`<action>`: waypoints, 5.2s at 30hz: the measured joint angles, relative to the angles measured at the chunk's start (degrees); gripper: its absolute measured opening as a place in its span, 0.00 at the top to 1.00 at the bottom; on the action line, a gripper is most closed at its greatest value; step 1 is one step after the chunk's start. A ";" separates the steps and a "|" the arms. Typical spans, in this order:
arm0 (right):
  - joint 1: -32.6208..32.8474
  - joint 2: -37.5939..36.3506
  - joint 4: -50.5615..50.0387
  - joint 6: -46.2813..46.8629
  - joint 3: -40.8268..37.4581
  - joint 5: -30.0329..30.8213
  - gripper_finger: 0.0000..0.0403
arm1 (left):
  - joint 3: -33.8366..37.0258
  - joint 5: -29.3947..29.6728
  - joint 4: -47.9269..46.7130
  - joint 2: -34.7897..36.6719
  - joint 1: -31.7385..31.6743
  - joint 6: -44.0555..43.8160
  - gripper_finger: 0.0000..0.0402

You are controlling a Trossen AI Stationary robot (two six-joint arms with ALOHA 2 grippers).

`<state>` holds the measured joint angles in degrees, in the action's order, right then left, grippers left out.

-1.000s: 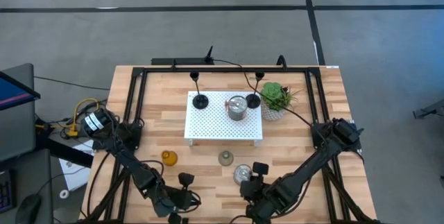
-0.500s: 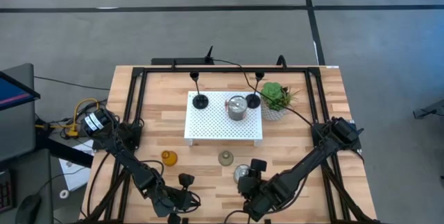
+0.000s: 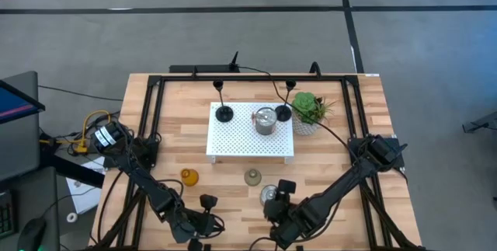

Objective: Pick & Place candle stick holders
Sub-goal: Put the green scented candle on the shelf

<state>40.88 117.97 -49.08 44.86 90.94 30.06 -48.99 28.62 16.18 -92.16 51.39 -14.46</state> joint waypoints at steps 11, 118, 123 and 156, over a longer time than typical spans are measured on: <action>-0.04 0.07 0.07 0.92 -0.04 -0.89 0.99 | 0.00 0.03 0.64 -0.02 0.03 0.00 0.99; -39.55 2.34 -15.82 -47.36 38.10 -22.54 1.00 | 0.02 -1.31 1.54 -0.04 0.07 -2.56 0.99; -40.28 2.34 -16.66 -46.56 38.10 -22.62 1.00 | 0.02 -1.31 1.73 -0.04 0.07 -2.56 0.99; -40.30 2.11 -18.04 -45.88 39.83 -24.26 0.81 | 0.02 -1.33 1.73 -0.04 0.36 -2.58 0.99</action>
<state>0.58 120.08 -67.13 -1.02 130.77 5.80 -48.97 27.29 17.91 -92.20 51.75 -17.04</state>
